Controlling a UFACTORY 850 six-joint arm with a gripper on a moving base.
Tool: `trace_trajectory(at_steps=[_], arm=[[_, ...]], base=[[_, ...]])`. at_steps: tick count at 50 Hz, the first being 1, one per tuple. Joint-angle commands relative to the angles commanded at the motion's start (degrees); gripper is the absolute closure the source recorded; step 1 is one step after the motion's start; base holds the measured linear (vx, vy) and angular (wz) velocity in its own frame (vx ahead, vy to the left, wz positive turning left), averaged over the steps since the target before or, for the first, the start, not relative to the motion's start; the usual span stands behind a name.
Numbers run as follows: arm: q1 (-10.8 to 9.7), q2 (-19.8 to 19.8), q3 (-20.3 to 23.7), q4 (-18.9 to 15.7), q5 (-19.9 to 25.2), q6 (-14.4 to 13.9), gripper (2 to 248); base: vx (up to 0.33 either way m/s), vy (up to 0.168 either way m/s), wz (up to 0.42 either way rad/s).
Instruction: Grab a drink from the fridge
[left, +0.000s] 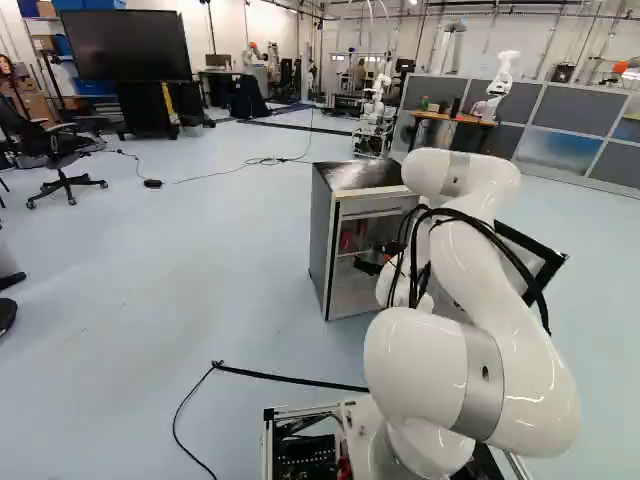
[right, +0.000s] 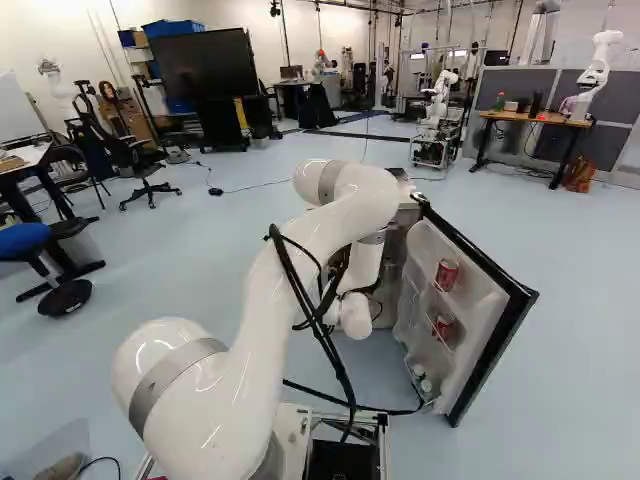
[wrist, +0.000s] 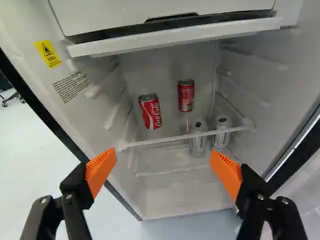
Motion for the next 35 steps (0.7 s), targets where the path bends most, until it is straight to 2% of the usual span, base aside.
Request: trace_trajectory(at_steps=[35], arm=[[1.4, -5.3, -11.2, 0.0, 0.0, 0.0, 3]], base=[[0.000, 0.000, 0.000]])
